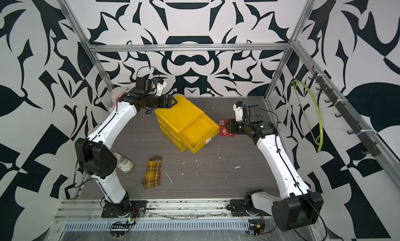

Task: Take the postcards out of the drawer
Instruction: Close the drawer of the storage box.

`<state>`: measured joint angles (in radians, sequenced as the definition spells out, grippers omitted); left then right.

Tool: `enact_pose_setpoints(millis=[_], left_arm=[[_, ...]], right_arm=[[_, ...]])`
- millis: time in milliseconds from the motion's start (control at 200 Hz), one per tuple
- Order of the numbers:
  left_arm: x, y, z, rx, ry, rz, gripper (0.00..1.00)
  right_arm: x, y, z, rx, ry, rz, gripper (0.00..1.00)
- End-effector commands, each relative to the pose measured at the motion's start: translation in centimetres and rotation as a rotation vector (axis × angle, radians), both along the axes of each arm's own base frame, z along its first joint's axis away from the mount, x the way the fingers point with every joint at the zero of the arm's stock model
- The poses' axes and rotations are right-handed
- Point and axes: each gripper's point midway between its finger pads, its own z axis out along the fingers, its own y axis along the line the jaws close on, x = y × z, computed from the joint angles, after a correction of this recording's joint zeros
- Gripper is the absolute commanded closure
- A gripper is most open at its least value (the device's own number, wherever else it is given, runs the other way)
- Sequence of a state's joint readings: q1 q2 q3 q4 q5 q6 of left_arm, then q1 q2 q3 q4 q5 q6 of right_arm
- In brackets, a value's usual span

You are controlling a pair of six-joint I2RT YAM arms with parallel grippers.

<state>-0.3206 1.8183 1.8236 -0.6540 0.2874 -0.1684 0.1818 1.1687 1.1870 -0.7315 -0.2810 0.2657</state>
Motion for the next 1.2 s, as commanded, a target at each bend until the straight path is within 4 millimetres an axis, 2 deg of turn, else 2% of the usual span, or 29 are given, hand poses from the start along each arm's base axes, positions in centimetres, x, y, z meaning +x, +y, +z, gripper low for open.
enact_pose_setpoints(millis=[0,120,280,555,840,1200], left_arm=[[1.1,1.8,-1.8,0.154,0.004,0.026,0.16],[2.0,1.8,-2.5,0.181,0.004,0.022,0.16],[2.9,2.1,-3.8,0.234,0.006,0.007,0.16],[2.6,1.0,-5.0,0.177,0.05,-0.064,0.19],[2.3,0.9,-6.3,0.184,0.072,-0.087,0.21],[2.1,0.6,-6.7,0.173,0.077,-0.113,0.23]], right_arm=[[-1.8,1.5,-0.4,0.037,0.012,0.037,0.61],[-3.3,3.5,-1.3,0.052,0.02,0.093,0.62],[-4.1,5.5,-2.4,0.083,0.016,0.157,0.63],[-3.4,7.5,-2.2,0.136,-0.023,0.199,0.66],[-4.0,9.5,-2.4,0.146,0.005,0.254,0.68],[-1.6,11.6,-1.4,0.168,-0.063,0.272,0.68]])
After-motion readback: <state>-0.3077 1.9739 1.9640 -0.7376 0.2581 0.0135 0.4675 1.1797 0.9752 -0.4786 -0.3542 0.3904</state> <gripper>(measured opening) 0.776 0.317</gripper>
